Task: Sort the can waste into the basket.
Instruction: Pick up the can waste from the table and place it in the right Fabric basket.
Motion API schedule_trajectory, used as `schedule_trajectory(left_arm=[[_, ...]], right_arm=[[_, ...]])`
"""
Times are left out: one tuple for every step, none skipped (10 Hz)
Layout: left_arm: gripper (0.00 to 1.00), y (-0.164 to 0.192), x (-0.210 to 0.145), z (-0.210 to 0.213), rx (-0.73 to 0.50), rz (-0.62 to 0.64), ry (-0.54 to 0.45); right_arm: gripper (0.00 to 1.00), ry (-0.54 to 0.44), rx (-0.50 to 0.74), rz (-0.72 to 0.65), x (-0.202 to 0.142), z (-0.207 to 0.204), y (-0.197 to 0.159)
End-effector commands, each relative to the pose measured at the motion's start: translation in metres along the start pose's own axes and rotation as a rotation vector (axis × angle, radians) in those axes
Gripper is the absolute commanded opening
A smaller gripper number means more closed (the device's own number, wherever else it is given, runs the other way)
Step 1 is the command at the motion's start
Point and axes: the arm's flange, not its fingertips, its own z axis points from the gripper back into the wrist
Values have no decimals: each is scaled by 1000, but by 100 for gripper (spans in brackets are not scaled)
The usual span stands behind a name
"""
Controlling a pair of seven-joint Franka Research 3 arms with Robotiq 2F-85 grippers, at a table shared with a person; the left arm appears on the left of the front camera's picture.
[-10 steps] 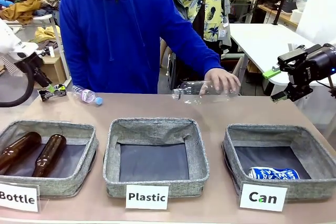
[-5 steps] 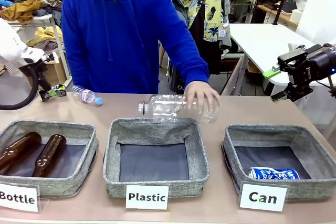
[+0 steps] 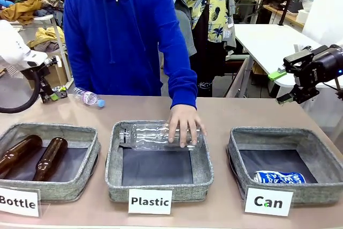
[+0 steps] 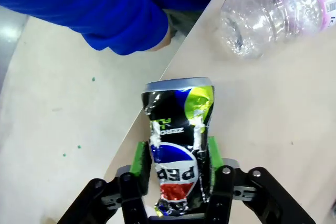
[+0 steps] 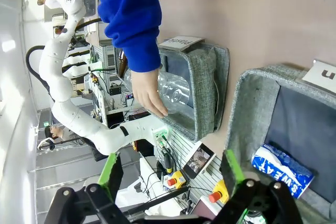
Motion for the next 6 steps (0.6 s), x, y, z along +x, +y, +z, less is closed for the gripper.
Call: schedule_trajectory(left_arm=[[0, 2, 4, 4, -10, 20, 20], [4, -1, 4, 8, -13, 17, 10], [0, -5, 4, 13, -11, 8, 3], [0, -9, 3, 21, -6, 1, -1], [0, -18, 1, 40, -28, -15, -27], [0, -37, -4, 71, -60, -2, -31]], right_arm=[[100, -12, -3, 21, -2, -1, -2], [100, -12, -3, 21, -2, -1, -2], [100, -12, -3, 21, -2, -1, -2], [100, -12, -3, 21, -2, -1, -2], [100, -12, -3, 21, -2, -1, -2], [100, -12, -3, 21, -2, -1, -2]])
